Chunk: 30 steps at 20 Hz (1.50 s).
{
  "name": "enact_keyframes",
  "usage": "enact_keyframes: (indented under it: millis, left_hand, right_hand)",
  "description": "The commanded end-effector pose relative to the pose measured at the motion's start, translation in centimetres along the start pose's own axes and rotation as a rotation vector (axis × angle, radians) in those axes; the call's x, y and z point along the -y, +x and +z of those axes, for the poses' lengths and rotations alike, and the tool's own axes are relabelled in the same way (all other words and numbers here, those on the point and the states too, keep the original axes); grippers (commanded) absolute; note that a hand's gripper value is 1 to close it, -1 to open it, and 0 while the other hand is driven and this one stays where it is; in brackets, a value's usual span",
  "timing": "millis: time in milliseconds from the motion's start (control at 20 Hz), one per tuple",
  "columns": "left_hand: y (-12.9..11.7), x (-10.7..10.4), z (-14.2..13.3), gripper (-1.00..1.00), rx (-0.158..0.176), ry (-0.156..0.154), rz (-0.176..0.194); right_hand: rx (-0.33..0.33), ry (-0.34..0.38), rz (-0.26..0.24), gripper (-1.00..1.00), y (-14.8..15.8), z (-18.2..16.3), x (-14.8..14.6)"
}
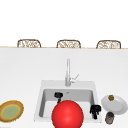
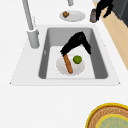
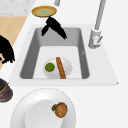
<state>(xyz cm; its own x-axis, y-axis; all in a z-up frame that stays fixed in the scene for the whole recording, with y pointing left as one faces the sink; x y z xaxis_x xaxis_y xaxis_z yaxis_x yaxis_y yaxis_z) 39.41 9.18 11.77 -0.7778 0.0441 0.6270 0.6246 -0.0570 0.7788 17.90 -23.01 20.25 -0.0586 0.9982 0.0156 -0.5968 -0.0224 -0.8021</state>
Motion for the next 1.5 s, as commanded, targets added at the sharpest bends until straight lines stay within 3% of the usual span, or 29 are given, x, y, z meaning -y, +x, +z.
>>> enact_keyframes:
  millis: [0,50,350,500,750,900,1100,1200,1250,1450]
  left_hand:
    - [3.1,0.0,0.5,-1.00,-0.003,0.005,-0.038]
    - [3.5,0.2,0.8,-1.00,-0.004,-0.003,-0.063]
    - [8.1,1.0,1.2,-1.00,0.006,0.006,-0.103]
    - [10.4,0.1,2.3,-1.00,0.008,0.008,-0.100]
    - [14.6,-1.7,4.0,-1.00,0.008,0.004,-0.044]
    - [17.4,-1.1,4.7,-1.00,0.012,0.013,-0.048]
    - [20.4,-0.6,5.1,-1.00,0.014,0.018,-0.083]
    - [22.1,-0.3,5.1,-1.00,0.007,0.015,-0.076]
    - [23.1,0.0,4.9,-1.00,-0.002,0.007,-0.048]
    - [26.3,1.2,4.8,-1.00,-0.005,0.014,-0.049]
  right_hand:
    - [0.000,0.000,0.000,0.00,0.0,0.0,0.0]
    - [0.000,0.000,0.000,0.00,0.0,0.0,0.0]
    - [0.000,0.000,0.000,0.00,0.0,0.0,0.0]
    - [0.000,0.000,0.000,0.00,0.0,0.0,0.0]
    - [0.000,0.000,0.000,0.00,0.0,0.0,0.0]
    - [0.000,0.000,0.000,0.00,0.0,0.0,0.0]
    - [0.000,0.000,0.000,0.00,0.0,0.0,0.0]
    - [0.000,0.000,0.000,0.00,0.0,0.0,0.0]
    - [0.000,0.000,0.000,0.00,0.0,0.0,0.0]
    - [0.000,0.000,0.000,0.00,0.0,0.0,0.0]
